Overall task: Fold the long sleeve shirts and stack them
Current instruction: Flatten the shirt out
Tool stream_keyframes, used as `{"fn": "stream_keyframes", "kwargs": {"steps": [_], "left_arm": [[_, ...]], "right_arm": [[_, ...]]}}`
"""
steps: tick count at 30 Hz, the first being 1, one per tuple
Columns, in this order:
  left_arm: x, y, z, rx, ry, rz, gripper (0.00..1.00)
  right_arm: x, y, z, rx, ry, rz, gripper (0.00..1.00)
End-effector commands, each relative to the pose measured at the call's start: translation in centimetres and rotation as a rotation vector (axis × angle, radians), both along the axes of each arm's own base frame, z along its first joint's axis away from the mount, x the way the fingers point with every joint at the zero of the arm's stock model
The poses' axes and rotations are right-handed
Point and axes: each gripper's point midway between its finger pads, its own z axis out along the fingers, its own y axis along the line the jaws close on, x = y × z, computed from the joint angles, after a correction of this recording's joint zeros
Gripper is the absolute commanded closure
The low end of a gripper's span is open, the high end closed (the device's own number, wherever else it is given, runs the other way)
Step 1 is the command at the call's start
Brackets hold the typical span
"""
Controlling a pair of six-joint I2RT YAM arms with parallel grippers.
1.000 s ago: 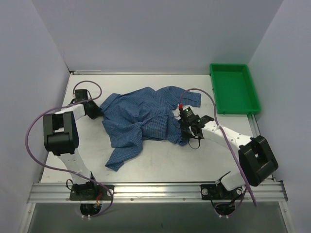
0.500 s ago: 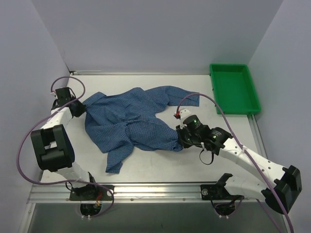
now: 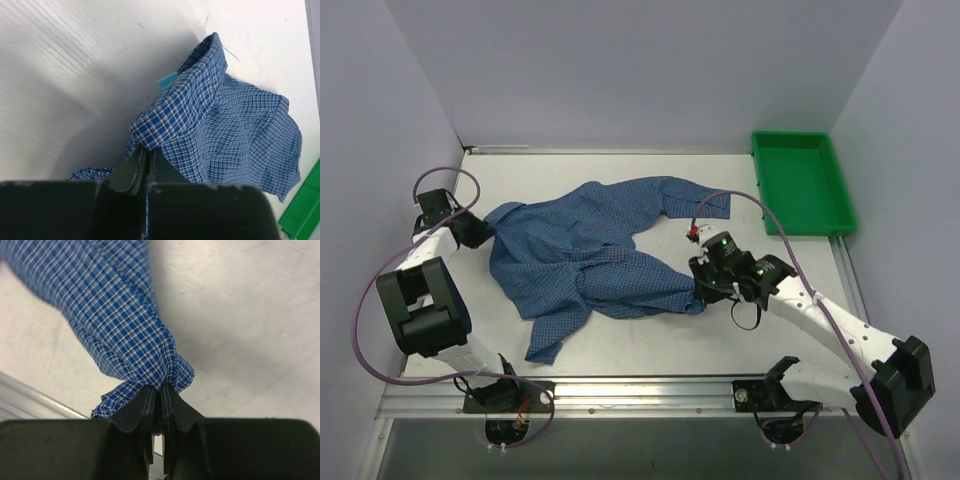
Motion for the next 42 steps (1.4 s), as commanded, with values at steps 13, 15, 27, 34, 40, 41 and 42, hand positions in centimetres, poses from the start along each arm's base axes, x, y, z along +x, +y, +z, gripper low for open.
{"fn": "stream_keyframes", "kwargs": {"steps": [13,15,27,34,40,41,42], "left_arm": [[5.5,-3.7,18.7,-0.055,-0.577,-0.215,1.00],[4.3,-3.1,18.7,-0.046,-0.582,-0.182,1.00],[-6.0,2.2,5.4,-0.015,-0.142,0.115,1.00],[-6.4,1.6,10.0,0.077,-0.224,0.070,0.37],[-5.9,-3.1,12.4,0.176,-0.251,-0.123,0.17],[-5.8,-4.0,12.3,0.181,-0.246,-0.158,0.14],[-5.8,-4.5,11.6,0.188,-0.225,-0.194,0.14]], "right_arm": [[10.1,-2.9,19.0,0.089,-0.555,-0.168,0.99],[8.4,-2.3,18.7,0.139,-0.544,-0.092,0.97],[-9.6,5.9,5.6,0.248,0.081,0.466,0.83],[-9.5,5.2,2.7,0.116,0.146,0.425,0.27],[0.1,0.9,3.1,0.089,0.098,-0.044,0.29],[1.3,0.1,2.2,0.054,0.106,-0.104,0.29],[2.7,-0.8,1.6,0.041,0.092,-0.167,0.29]]}}
